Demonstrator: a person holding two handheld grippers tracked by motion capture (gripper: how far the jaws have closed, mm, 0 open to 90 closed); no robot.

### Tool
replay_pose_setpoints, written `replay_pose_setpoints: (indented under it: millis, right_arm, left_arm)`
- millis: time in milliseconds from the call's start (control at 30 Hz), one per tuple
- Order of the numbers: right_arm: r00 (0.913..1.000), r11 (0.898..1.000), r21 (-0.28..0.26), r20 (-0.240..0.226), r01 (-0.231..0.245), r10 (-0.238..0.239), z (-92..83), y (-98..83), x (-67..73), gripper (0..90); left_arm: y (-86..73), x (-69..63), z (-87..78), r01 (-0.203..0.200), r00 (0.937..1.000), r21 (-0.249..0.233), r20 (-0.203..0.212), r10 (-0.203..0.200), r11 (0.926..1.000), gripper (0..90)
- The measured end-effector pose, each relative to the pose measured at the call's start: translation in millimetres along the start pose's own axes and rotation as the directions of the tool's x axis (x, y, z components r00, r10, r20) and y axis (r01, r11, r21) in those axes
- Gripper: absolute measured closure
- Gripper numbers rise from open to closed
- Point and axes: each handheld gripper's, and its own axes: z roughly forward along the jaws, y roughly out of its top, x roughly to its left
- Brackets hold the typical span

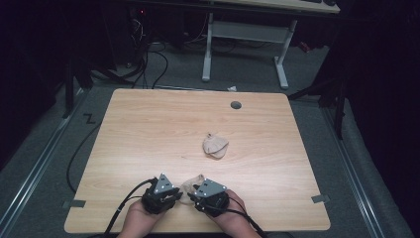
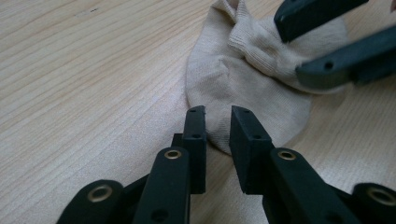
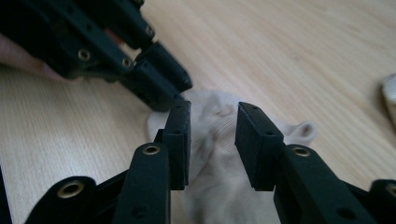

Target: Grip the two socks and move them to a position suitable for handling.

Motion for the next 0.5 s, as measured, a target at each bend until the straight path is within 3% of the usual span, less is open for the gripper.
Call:
replay_pose_setpoints:
  millis: [133, 167, 200, 233, 267, 300, 333, 367, 467, 500]
  right_arm:
    - [0.9999, 0.999, 0.038, 0.007, 0.011, -0.011, 5.7, -2.7, 0.5, 64.9]
    - [0.9998, 0.998, 0.054, 0.013, 0.015, -0.016, 7.5, -4.5, -0.7, 67.3]
    - [0.9998, 0.998, 0.054, 0.013, 0.015, -0.016, 7.5, -4.5, -0.7, 67.3]
    - [0.9999, 0.997, 0.075, 0.009, 0.013, -0.014, 9.2, -6.4, -2.3, 78.0]
    - [0.9999, 0.997, 0.075, 0.009, 0.013, -0.014, 9.2, -6.4, -2.3, 78.0]
    - [1.0000, 0.997, 0.079, 0.003, 0.004, -0.004, 7.4, -6.3, -4.0, 87.4]
    - [1.0000, 0.997, 0.079, 0.003, 0.004, -0.004, 7.4, -6.3, -4.0, 87.4]
    - [0.9998, 0.999, 0.046, 0.016, -0.013, 0.012, 2.1, -4.2, -7.3, 88.0]
    - [0.9986, 0.999, 0.015, 0.045, -0.029, 0.029, -7.1, -2.0, -13.7, 88.0]
    - [0.9966, 0.999, -0.010, 0.067, -0.047, 0.048, -14.7, -2.2, -21.2, 88.0]
  left_arm:
    - [-0.7, 0.0, -0.6, -0.008, 1.0000, 0.000, -0.004, 0.008, 1.0000, 75.4]
    - [-0.2, 3.2, -2.5, -0.051, 0.9986, 0.026, -0.010, 0.051, 0.9984, 75.3]
    - [-0.8, 0.7, -1.2, -0.014, 0.9999, 0.004, -0.004, 0.014, 0.9999, 75.3]
    - [-0.3, 3.4, -2.7, -0.052, 0.9986, 0.026, -0.009, 0.052, 0.9983, 75.4]
    - [-0.3, 3.4, -2.7, -0.052, 0.9986, 0.026, -0.009, 0.052, 0.9983, 75.4]
    - [-0.8, 0.8, -1.6, -0.018, 0.9998, 0.009, -0.002, 0.018, 0.9998, 75.4]
    - [-0.8, 0.8, -1.6, -0.018, 0.9998, 0.009, -0.002, 0.018, 0.9998, 75.4]
    - [-0.9, 0.6, -1.0, -0.012, 0.9999, 0.001, -0.001, 0.012, 0.9999, 75.5]
    - [-0.9, 0.8, -1.2, -0.016, 0.9999, 0.002, -0.003, 0.016, 0.9999, 75.7]
    - [-0.3, 3.8, -3.2, -0.057, 0.9983, 0.029, -0.008, 0.057, 0.9980, 75.8]
